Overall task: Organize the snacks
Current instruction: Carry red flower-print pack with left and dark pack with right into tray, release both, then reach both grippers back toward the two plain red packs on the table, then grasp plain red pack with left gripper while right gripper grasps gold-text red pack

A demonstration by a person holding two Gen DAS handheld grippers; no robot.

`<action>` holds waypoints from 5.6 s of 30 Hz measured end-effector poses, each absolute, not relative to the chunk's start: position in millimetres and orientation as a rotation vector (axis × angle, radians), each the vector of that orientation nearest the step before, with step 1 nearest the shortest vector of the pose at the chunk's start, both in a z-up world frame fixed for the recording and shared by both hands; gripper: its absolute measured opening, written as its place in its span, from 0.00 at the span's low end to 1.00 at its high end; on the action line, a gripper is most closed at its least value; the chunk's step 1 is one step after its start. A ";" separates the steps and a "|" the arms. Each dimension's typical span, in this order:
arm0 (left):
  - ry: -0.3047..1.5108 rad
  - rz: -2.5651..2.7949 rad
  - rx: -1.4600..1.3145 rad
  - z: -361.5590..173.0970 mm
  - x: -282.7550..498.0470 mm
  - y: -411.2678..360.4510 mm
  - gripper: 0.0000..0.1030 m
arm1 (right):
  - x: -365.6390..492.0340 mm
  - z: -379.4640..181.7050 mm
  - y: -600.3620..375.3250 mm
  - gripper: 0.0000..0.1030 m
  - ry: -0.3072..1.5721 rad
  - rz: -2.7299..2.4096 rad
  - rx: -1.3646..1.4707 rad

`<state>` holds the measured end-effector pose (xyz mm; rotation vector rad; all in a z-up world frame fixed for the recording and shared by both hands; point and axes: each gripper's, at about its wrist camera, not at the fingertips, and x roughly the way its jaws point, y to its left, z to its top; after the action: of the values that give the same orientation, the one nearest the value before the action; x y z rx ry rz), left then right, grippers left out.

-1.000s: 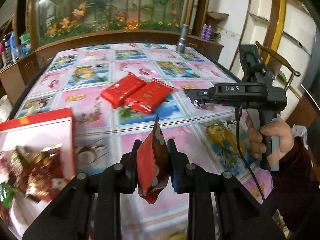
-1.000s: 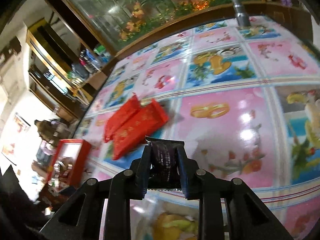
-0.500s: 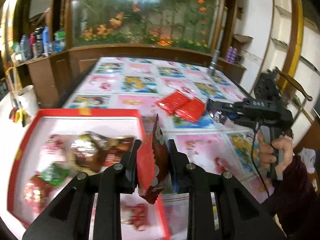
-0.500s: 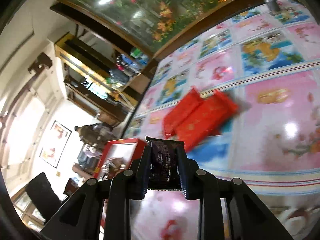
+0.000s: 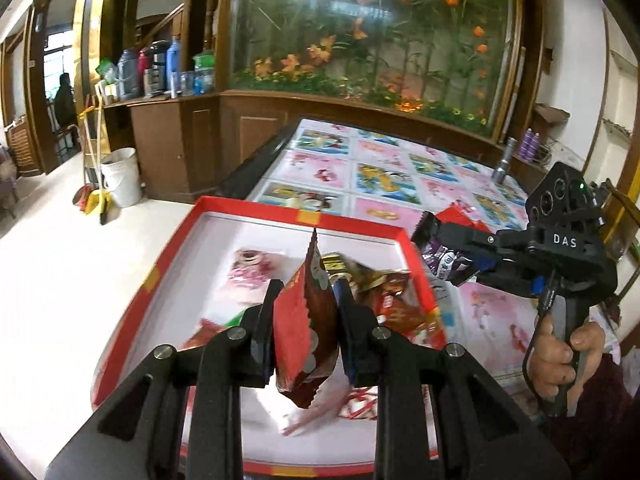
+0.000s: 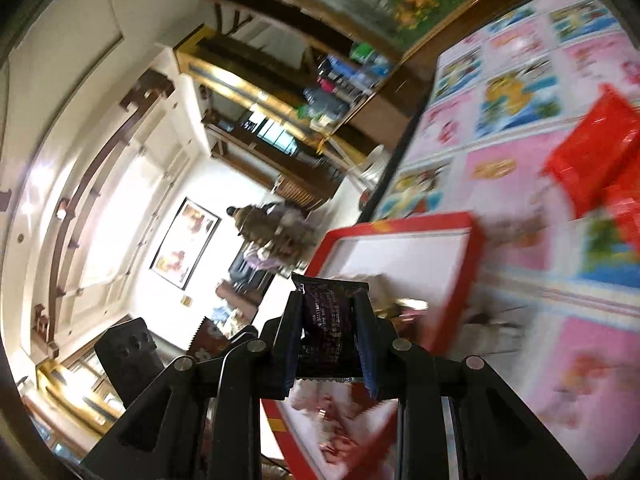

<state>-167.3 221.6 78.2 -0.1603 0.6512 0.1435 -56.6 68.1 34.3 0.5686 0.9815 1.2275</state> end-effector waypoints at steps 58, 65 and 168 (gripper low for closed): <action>0.683 0.027 0.024 101.5 -64.2 130.5 0.78 | 7.8 52.2 -130.0 0.60 0.751 0.600 0.641; 0.727 0.101 -0.007 92.1 13.4 99.7 0.78 | 26.4 37.6 -149.5 0.60 0.800 0.528 0.741; 0.930 -0.216 0.445 26.4 21.6 -28.1 0.80 | -48.3 23.8 -173.9 0.59 1.037 0.317 -0.083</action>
<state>21.6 -28.1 26.4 0.4453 0.9300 -0.2159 -48.3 -173.9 23.8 -0.0832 1.0366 0.3165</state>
